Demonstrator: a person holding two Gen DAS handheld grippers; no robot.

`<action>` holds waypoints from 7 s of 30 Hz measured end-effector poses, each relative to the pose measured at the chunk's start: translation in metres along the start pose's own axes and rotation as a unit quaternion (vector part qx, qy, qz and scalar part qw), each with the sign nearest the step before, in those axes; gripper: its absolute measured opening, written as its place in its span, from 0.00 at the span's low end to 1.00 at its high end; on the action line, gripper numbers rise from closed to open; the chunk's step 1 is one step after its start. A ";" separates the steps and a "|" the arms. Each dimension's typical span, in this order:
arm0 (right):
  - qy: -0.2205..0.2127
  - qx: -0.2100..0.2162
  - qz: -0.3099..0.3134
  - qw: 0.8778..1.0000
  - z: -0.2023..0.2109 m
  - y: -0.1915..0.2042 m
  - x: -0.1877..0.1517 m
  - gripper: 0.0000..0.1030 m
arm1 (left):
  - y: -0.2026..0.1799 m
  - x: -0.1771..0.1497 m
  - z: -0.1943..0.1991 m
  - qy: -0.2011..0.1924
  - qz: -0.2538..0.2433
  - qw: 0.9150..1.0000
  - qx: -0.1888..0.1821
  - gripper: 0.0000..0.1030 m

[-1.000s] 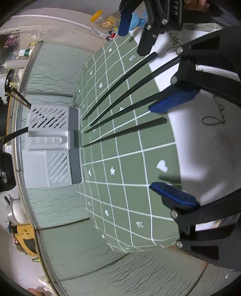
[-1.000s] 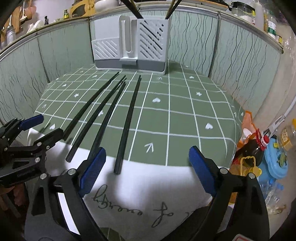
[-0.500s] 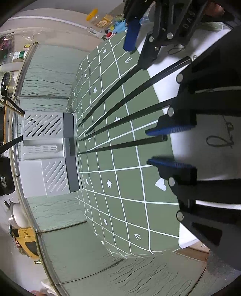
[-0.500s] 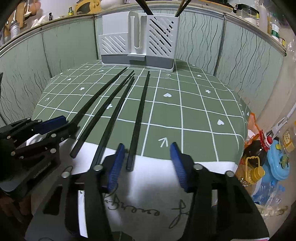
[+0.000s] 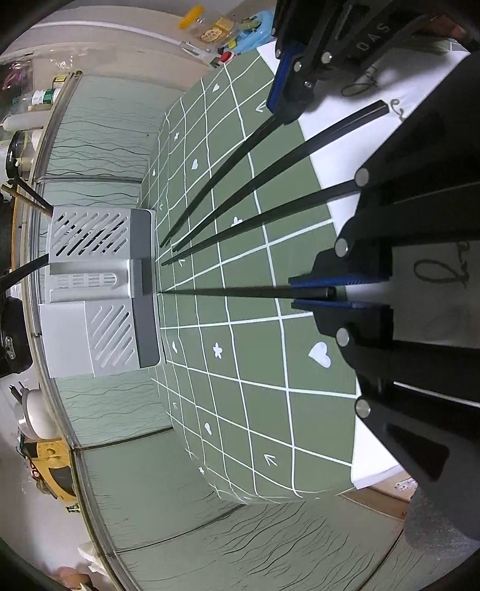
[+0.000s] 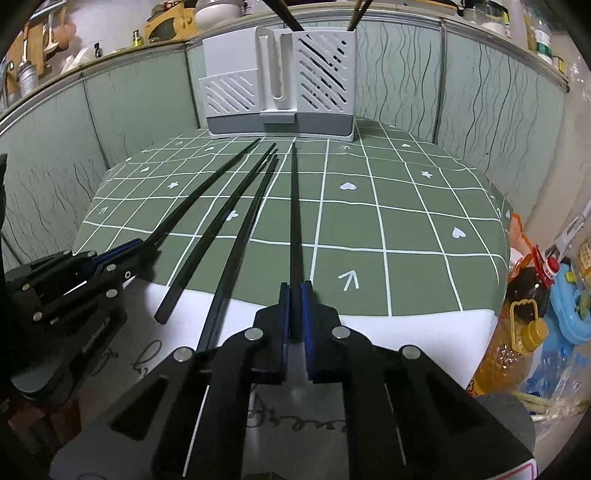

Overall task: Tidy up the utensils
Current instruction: 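Lift both black chopsticks and carry them over the white holder, then lower the black chopsticks into the holder and open both tools, then move both open tools back over the last two black chopsticks on the cloth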

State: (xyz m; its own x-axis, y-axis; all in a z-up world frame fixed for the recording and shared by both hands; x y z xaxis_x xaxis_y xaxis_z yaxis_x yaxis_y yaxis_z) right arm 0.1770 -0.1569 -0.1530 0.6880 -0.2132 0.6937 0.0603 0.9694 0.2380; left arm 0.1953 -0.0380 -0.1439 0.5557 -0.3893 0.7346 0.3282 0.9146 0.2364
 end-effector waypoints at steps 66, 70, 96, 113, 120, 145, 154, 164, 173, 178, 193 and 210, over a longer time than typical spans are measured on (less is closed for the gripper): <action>-0.109 0.030 0.028 0.993 0.138 0.026 0.199 0.06 | 0.091 0.180 0.093 -0.099 0.018 0.995 -0.027 0.07; -0.108 0.030 0.030 0.993 0.143 0.029 0.212 0.06 | 0.092 0.197 0.098 -0.104 0.009 0.994 -0.031 0.07; -0.110 0.052 0.036 0.992 0.189 0.032 0.314 0.06 | 0.089 0.308 0.118 -0.131 -0.002 0.986 -0.103 0.07; -0.108 0.045 0.046 0.992 0.171 0.024 0.377 0.06 | 0.075 0.404 0.112 -0.156 -0.027 0.979 -0.127 0.07; -0.102 0.048 0.044 0.993 0.144 0.019 0.390 0.06 | 0.066 0.413 0.076 -0.144 -0.039 0.980 -0.131 0.07; -0.079 0.045 0.042 0.995 0.056 0.005 0.388 0.36 | 0.057 0.383 0.002 -0.119 -0.045 0.984 -0.124 0.17; -0.116 0.011 0.035 0.993 0.073 -0.005 0.389 0.93 | 0.083 0.374 0.023 -0.144 -0.044 0.987 -0.054 0.96; -0.117 0.013 0.039 0.992 0.094 0.004 0.367 0.93 | 0.089 0.353 0.058 -0.151 -0.037 0.987 -0.047 0.96; -0.126 0.017 0.040 0.991 0.128 0.007 0.342 0.93 | 0.093 0.323 0.093 -0.153 -0.033 0.987 -0.038 0.96; -0.129 0.019 0.047 0.990 0.143 0.007 0.316 0.93 | 0.098 0.297 0.106 -0.153 -0.018 0.987 -0.038 0.96; -0.119 0.007 0.056 0.991 0.145 0.003 0.248 0.93 | 0.094 0.216 0.105 -0.123 -0.015 0.992 -0.022 0.96; -0.090 0.004 0.049 0.995 0.104 -0.005 0.170 0.93 | 0.068 0.147 0.077 -0.099 -0.004 0.995 -0.035 0.96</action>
State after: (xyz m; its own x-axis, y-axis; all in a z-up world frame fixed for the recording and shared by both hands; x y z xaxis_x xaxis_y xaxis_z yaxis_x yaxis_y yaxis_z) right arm 0.2183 -0.2106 0.0349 0.5503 -0.1362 0.8238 -0.0066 0.9859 0.1674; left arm 0.2402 -0.0247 0.0287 0.3946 -0.3604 0.8452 0.3875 0.8993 0.2026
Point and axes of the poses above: each gripper's, at about its wrist camera, not at the fingertips, and z roughly against the way its jaws point, y to its left, x to its top, the point moved 10 cm from there along -z, roughly the way its jaws point, and after that the axes turned 11 degrees about -z, right-handed, at the moved point
